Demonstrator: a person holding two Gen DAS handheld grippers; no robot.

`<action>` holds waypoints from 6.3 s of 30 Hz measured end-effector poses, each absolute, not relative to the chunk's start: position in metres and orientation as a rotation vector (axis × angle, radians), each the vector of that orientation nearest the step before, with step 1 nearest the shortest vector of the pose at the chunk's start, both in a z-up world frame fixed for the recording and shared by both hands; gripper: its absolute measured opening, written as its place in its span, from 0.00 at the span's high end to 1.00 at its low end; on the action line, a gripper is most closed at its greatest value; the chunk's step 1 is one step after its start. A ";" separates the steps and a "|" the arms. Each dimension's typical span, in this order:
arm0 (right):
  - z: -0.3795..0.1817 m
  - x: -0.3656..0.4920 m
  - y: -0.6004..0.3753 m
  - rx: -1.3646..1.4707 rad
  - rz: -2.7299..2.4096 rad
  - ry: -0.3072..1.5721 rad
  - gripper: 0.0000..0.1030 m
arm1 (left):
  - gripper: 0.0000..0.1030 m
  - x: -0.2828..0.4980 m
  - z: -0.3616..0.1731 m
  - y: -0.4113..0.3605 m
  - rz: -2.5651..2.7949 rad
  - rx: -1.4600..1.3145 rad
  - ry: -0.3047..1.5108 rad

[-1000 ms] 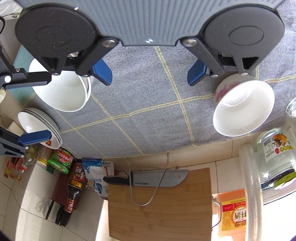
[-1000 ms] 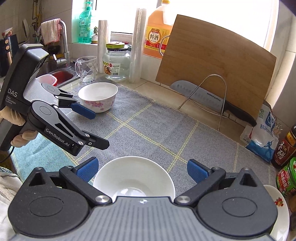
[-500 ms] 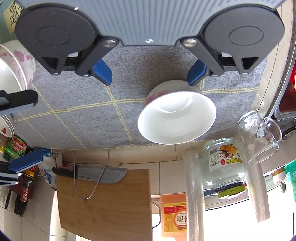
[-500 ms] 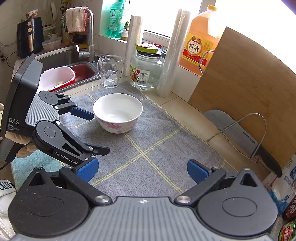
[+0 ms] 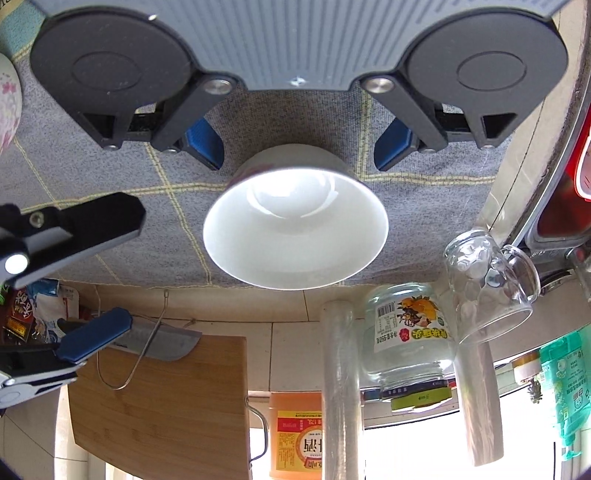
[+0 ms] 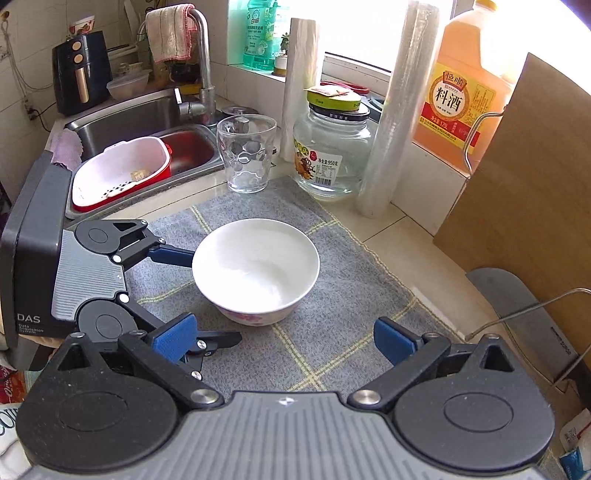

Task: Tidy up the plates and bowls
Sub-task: 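Move the right tool to the pink-flowered bowl beside the glass jar, then close the right tool on the flowered bowl rim and lift it, then carry the flowered bowl with the right tool over the stacked bowls, then lower the bowl onto the stacked bowls and open the right tool, then move the left tool to the bowl stack and close on its rim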

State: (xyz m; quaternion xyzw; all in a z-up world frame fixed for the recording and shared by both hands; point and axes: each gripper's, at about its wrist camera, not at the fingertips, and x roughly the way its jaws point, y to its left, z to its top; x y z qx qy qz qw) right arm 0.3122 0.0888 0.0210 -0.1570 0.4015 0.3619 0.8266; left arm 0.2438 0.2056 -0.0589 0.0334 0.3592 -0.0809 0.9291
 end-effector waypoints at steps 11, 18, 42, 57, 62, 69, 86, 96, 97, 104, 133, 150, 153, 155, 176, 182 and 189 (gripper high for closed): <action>0.005 0.344 0.118 -0.342 0.821 0.872 0.02 | 0.15 0.248 -0.059 0.202 -0.145 0.059 0.701; -0.009 0.366 0.126 -0.308 0.838 0.921 0.10 | 0.15 0.249 -0.059 0.202 -0.147 0.065 0.679; -0.025 0.388 0.140 -0.237 0.890 0.979 0.24 | 0.14 0.250 -0.059 0.202 -0.166 0.087 0.660; -0.014 0.376 0.132 -0.217 0.893 0.981 0.24 | 0.15 0.245 -0.050 0.203 -0.212 0.111 0.683; -0.010 0.370 0.124 -0.198 0.889 0.987 0.24 | 0.15 0.240 -0.044 0.199 -0.240 0.134 0.695; 0.000 0.357 0.104 -0.156 0.874 0.983 0.24 | 0.15 0.231 -0.036 0.190 -0.289 0.153 0.699; 0.013 0.309 0.053 -0.104 0.778 0.966 0.24 | 0.15 0.207 -0.020 0.153 -0.425 0.217 0.700; 0.024 0.282 0.023 -0.073 0.729 0.939 0.24 | 0.15 0.191 -0.004 0.131 -0.483 0.231 0.701; 0.025 0.279 0.021 -0.069 0.725 0.934 0.23 | 0.15 0.189 -0.002 0.129 -0.487 0.236 0.698; 0.039 0.256 0.002 -0.056 0.700 0.906 0.24 | 0.15 0.177 0.007 0.114 -0.523 0.261 0.683; 0.036 0.166 -0.071 0.040 0.483 0.913 0.24 | 0.15 0.128 0.016 0.047 -0.763 0.353 0.691; 0.018 0.168 -0.076 0.046 0.469 0.940 0.24 | 0.15 0.134 0.006 0.043 -0.795 0.324 0.739; 0.016 0.169 -0.077 0.050 0.464 0.945 0.24 | 0.14 0.134 0.005 0.043 -0.803 0.323 0.742; 0.015 0.169 -0.077 0.051 0.464 0.945 0.24 | 0.14 0.136 0.005 0.043 -0.809 0.319 0.748; 0.014 0.160 -0.083 0.053 0.439 0.922 0.03 | 0.09 0.131 0.009 0.052 -0.812 0.376 0.724; 0.020 0.143 -0.084 0.002 0.414 0.894 0.00 | 0.09 0.126 0.010 0.066 -0.823 0.380 0.718; 0.028 0.123 -0.070 -0.146 0.393 0.868 0.00 | 0.09 0.126 0.008 0.076 -0.837 0.395 0.716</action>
